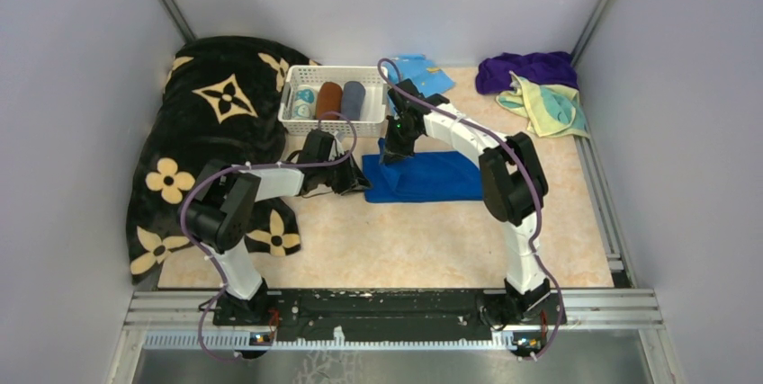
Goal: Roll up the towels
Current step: Fold the towel at the center of the board.
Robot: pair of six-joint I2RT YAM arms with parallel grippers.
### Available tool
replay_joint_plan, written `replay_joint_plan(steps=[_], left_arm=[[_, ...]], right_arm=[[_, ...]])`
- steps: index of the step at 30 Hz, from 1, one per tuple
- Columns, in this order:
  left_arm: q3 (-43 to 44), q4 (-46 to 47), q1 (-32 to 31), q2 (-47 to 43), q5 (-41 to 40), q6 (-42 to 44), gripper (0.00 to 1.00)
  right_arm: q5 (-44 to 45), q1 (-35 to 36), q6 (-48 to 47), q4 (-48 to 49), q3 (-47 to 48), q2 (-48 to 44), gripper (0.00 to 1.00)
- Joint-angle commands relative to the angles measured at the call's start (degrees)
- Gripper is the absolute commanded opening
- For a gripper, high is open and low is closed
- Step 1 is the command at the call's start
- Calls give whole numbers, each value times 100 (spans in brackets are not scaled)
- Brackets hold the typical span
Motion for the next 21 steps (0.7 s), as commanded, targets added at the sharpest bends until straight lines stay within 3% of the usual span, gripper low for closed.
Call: replay_joint_plan(steps=[1, 17, 21], left_arm=[[-125, -3, -42, 142, -105, 51, 33], [-168, -31, -47, 132, -154, 51, 34], [-208, -167, -48, -18, -348, 42, 41]], right_arm=[[-67, 78, 216, 307, 2, 2, 0], [-99, 205, 456, 762, -198, 438, 0], [-185, 206, 374, 841, -204, 364, 20]])
